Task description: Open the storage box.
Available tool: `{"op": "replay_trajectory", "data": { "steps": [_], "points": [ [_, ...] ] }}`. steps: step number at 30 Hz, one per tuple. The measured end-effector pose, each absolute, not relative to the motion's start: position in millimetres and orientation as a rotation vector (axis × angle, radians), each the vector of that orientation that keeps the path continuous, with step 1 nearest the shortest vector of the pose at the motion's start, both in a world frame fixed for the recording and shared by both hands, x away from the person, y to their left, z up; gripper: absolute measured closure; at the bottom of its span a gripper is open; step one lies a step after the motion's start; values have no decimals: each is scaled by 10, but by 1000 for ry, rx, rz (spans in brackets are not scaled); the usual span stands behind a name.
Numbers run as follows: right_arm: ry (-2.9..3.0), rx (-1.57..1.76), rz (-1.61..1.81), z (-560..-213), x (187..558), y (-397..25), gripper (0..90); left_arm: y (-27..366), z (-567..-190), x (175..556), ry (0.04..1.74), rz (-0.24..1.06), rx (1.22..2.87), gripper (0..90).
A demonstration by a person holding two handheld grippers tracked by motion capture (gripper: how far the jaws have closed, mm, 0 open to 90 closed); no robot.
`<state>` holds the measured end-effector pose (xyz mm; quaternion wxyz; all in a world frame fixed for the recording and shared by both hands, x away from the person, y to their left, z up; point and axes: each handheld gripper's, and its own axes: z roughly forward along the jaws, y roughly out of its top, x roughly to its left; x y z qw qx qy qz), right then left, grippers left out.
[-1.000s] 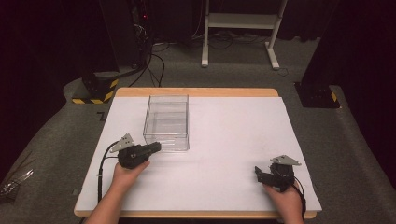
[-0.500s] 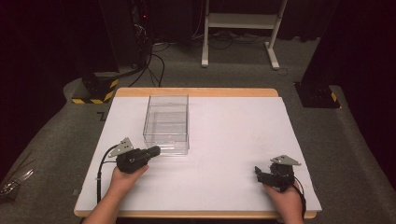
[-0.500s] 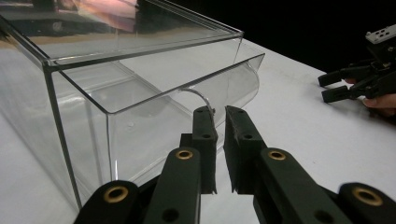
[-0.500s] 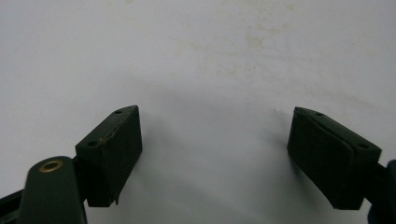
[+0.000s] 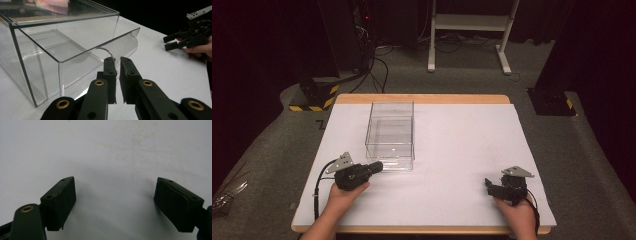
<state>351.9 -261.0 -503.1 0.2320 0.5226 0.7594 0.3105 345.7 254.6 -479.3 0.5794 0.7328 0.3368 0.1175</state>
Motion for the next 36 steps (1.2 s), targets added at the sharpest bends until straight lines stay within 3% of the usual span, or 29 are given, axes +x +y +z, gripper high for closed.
{"op": "replay_trajectory", "data": {
  "steps": [36],
  "points": [
    [2087, 1436, 853, -5031, 3519, -2610, 178, 2595, -4815, 3083, 733, 199, 1753, 848]
  ]
}}
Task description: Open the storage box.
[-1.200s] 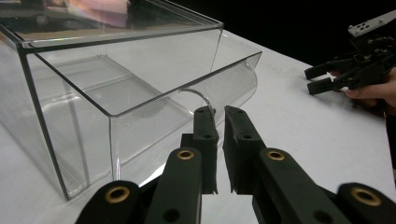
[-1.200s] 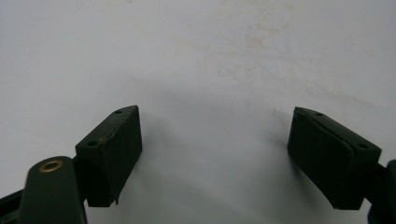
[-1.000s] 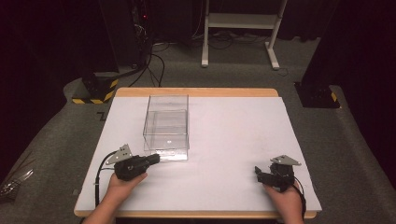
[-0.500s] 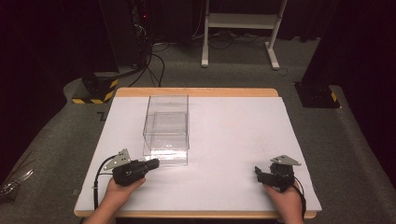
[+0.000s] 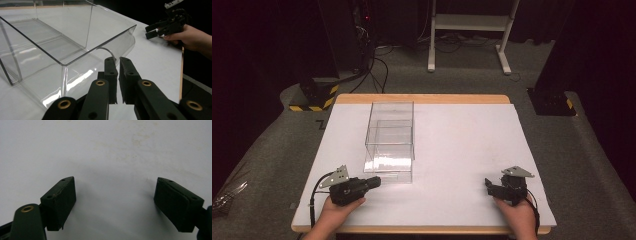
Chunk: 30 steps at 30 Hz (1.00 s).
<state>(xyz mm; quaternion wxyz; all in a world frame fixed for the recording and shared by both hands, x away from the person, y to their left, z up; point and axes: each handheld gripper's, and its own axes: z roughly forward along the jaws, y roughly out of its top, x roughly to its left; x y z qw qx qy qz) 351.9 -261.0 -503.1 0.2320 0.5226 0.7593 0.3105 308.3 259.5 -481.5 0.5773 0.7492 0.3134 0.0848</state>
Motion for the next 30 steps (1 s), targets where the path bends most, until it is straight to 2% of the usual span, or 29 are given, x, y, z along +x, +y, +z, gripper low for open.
{"op": "replay_trajectory", "data": {
  "steps": [30],
  "points": [
    [2087, 1436, 854, -5031, 3519, -2610, 178, 2617, -4829, 2806, 697, 141, 1762, 854]
  ]
}}
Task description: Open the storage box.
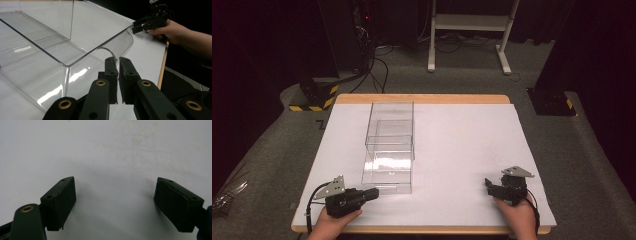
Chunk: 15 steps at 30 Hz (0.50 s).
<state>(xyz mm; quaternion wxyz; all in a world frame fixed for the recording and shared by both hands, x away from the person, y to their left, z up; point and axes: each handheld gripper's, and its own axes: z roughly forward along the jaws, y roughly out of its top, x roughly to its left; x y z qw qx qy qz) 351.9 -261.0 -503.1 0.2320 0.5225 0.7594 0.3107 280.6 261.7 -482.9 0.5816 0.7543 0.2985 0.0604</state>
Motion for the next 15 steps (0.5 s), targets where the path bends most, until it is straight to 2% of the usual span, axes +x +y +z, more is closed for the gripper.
{"op": "replay_trajectory", "data": {
  "steps": [15],
  "points": [
    [2087, 1436, 854, -5031, 3519, -2610, 178, 2640, -4830, 2734, 689, 123, 1765, 854]
  ]
}}
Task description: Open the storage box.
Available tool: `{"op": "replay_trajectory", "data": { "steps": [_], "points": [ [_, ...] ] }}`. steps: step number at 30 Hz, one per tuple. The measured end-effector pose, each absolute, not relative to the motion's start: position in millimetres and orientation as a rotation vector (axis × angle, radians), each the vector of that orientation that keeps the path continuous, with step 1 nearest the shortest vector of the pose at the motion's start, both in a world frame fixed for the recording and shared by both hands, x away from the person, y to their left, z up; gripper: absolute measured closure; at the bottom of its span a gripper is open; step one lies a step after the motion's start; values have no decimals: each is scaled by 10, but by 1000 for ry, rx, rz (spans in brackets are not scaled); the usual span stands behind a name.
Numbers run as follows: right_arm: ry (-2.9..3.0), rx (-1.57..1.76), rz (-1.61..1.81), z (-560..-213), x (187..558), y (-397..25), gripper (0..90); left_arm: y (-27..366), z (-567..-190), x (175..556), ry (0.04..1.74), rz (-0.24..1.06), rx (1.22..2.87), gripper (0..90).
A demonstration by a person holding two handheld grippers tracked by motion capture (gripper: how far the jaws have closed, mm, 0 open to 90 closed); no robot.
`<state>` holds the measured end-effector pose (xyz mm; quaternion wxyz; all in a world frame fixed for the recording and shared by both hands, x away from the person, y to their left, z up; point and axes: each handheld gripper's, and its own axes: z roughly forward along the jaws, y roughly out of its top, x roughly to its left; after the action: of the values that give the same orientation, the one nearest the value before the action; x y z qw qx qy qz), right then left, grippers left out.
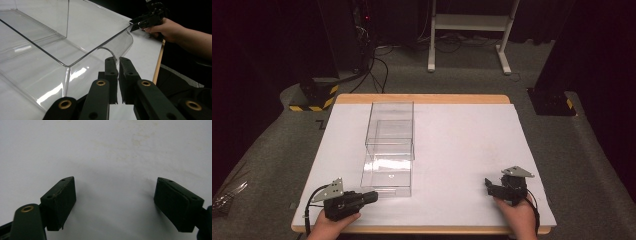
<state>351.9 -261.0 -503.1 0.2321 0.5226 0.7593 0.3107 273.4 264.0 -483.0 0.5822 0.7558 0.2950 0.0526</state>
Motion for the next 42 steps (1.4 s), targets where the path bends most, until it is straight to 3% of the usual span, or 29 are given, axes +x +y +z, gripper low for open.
{"op": "replay_trajectory", "data": {
  "steps": [9, 17, 42],
  "points": [
    [2087, 1436, 854, -5031, 3519, -2610, 178, 2643, -4839, 2712, 698, 136, 1764, 845],
    [2087, 1437, 853, -5031, 3519, -2610, 178, 2715, -4817, 2686, 724, 142, 1736, 775],
    [2087, 1438, 853, -5031, 3519, -2609, 178, 2733, -4555, 2681, 711, 235, 1629, 779]
  ]
}}
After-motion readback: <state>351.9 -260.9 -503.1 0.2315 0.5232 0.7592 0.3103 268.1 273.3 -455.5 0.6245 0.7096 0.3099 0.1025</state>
